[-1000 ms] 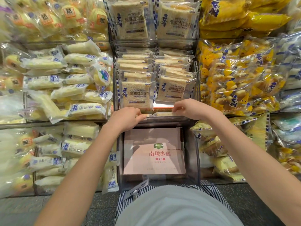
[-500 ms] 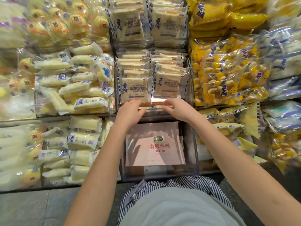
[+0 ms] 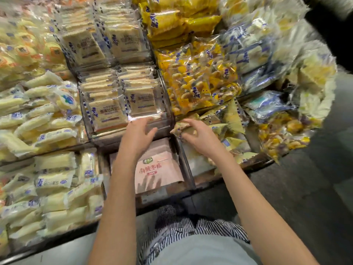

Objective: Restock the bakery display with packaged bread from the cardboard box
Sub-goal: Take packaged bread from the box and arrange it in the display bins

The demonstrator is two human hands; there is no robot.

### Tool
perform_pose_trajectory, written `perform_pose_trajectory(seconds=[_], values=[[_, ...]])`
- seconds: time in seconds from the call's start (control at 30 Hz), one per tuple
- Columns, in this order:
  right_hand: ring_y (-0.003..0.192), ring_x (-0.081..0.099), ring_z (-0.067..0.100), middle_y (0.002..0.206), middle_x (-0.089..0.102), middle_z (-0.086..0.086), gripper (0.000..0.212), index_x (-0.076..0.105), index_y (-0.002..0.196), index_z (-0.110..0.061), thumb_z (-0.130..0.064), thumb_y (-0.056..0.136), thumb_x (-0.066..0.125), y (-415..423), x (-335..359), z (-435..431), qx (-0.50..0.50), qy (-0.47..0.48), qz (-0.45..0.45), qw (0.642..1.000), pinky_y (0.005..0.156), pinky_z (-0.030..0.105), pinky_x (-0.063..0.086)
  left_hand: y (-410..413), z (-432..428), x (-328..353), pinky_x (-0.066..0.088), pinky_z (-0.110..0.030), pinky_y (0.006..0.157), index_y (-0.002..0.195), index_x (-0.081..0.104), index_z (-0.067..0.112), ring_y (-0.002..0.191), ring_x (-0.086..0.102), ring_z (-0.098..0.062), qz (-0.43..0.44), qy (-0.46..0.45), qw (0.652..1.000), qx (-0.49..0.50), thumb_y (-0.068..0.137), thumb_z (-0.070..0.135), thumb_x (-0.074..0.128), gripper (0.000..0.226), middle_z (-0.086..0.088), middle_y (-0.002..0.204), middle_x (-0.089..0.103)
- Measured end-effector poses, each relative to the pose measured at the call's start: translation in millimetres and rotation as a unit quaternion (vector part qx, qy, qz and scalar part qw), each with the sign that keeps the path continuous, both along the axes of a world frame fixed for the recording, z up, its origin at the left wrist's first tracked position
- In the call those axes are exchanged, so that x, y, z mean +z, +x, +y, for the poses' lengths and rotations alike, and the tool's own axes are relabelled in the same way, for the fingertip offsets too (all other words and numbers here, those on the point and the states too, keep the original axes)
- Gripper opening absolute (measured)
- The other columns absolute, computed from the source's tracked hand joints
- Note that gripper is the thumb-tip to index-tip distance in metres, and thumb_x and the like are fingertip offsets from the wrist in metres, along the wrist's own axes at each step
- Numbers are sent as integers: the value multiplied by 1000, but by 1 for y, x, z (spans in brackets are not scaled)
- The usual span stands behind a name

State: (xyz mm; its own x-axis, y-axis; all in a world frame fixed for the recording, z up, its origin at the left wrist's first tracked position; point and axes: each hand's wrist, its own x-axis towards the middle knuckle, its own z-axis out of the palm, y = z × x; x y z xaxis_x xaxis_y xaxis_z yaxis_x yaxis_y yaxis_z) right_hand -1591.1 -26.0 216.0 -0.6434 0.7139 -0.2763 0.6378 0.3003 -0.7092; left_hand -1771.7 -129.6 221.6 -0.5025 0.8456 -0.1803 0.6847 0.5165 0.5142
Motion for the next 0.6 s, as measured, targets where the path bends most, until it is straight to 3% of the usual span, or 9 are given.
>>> perform_pose_trajectory(seconds=[0.33,0.43,0.6], values=[[130,43,35,144,42,13,58,31,150,-23,-37,98,53,244,-13,9,-158,-2,-117,981,105,52,40,246,52,-2,32,-38,111,138,54,15,129,46,-28,8,67,979,-191,94,28,63,46,-7,137,55],[130,41,40,145,39,16,59,29,150,-22,-39,98,51,332,-13,8,-245,-3,-179,953,105,51,39,328,76,-4,24,-33,113,143,49,17,135,39,-26,11,69,964,-258,96,30,61,51,-5,144,49],[132,37,41,146,36,18,56,29,150,-20,-33,99,49,471,6,0,-413,13,-181,892,103,50,35,466,124,6,21,-37,115,147,43,22,138,35,-30,14,78,923,-378,97,31,59,54,-8,149,43]])
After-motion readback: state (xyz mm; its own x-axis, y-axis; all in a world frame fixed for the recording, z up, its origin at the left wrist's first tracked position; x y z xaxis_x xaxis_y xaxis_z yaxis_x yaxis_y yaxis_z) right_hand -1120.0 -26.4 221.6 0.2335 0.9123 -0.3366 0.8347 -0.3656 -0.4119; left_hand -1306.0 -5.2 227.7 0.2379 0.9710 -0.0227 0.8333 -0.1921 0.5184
